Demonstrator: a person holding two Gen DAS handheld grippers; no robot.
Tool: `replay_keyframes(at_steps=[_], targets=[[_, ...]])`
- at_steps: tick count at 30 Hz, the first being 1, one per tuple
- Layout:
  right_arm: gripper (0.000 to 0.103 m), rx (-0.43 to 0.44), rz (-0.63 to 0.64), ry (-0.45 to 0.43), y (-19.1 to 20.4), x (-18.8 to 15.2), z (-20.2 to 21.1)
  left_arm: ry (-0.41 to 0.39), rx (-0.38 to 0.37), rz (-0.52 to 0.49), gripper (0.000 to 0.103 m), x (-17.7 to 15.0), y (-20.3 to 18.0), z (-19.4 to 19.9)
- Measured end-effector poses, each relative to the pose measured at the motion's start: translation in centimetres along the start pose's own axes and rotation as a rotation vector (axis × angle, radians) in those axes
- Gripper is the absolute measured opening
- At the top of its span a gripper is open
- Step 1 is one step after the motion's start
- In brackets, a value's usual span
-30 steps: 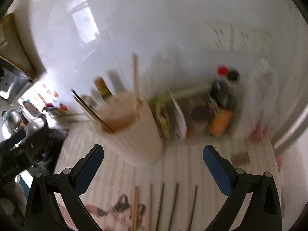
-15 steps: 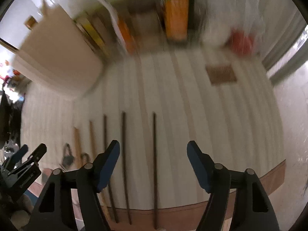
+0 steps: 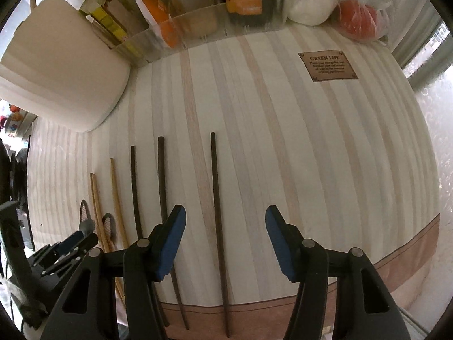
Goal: Organize utensils
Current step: 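Move both open tools back toward the remaining chopsticks, then grasp a wooden chopstick with left tool while right tool grasps a dark chopstick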
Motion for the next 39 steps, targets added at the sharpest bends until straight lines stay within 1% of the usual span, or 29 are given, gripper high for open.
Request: replay_keyframes(at_steps=[2,6,11,13,17,19,20,22,23,25,26,28,29,30,33,34,35,37,39], targets=[[0.061,-0.002,-0.002,-0.002,-0.1,0.1,0.1,-0.008,0.008,0.001,0.031,-0.4,0.7,0.0],[0.061,0.0,-0.01,0.0,-0.5,0.2,0.1,0.004,0.012,0.021,0.031,-0.8,1.7,0.3],[0.061,0.008,-0.015,0.003,-0.5,0.2,0.0,0.011,-0.075,0.045,0.031,-1.2,2.5,0.9],[0.061,0.005,-0.011,0.009,-0.4,0.1,-0.1,0.015,-0.085,0.038,0.031,-1.6,2.2,0.9],[0.061,0.003,-0.003,0.016,-0.1,-0.1,-0.5,0.023,-0.044,-0.002,0.03,-1.8,1.6,0.4],[0.061,0.001,-0.002,0.019,-0.1,-0.1,-0.6,0.024,-0.024,-0.002,0.032,-2.0,0.8,0.4],[0.061,0.002,-0.004,0.019,-0.2,-0.1,-0.6,0.023,-0.019,0.004,0.033,-2.1,1.3,0.3],[0.061,0.003,-0.008,0.021,-0.3,-0.1,-0.7,0.022,0.008,0.024,0.031,-2.1,2.7,0.9],[0.061,0.005,-0.01,0.021,-0.4,-0.1,-0.7,0.023,0.003,0.04,0.031,-2.2,3.3,1.0],[0.061,0.01,-0.015,0.019,-0.5,-0.1,-0.7,0.031,-0.045,0.078,0.031,-2.2,4.2,1.5],[0.061,0.013,-0.017,0.021,-0.5,-0.1,-0.8,0.029,-0.09,0.089,0.031,-2.3,4.3,1.8],[0.061,0.016,-0.02,0.025,-0.6,-0.1,-1.0,0.025,-0.14,0.085,0.031,-2.4,3.7,2.3],[0.061,0.016,-0.02,0.028,-0.6,-0.2,-1.1,0.025,-0.154,0.067,0.031,-2.3,2.7,2.4],[0.061,0.016,-0.019,0.031,-0.6,-0.2,-1.1,0.027,-0.15,0.053,0.031,-2.4,2.2,2.3],[0.061,0.014,-0.012,0.035,-0.3,-0.4,-1.4,0.051,-0.092,0.012,0.03,-2.9,1.3,1.1],[0.061,0.013,-0.009,0.036,-0.2,-0.4,-1.4,0.039,-0.08,0.001,0.031,-2.8,0.9,1.0],[0.061,0.014,-0.009,0.035,-0.1,-0.4,-1.4,0.042,-0.037,-0.021,0.031,-2.9,0.8,1.0],[0.061,0.011,-0.008,0.032,-0.1,-0.4,-1.3,0.041,-0.02,-0.023,0.033,-3.4,0.9,0.9],[0.061,0.014,-0.014,0.031,-0.2,-0.4,-1.2,0.039,-0.003,0.0,0.032,-3.8,2.0,1.2]])
Point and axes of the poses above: each gripper's, at about its wrist camera, not at the fingertips, and z roughly against the way its jaws point, y to its left, x to its top, the point moved 2 cm from there along -z, roughly the way its jaws point, and after that the axes turned 8 degrees about -x, right-handed, at the moved point
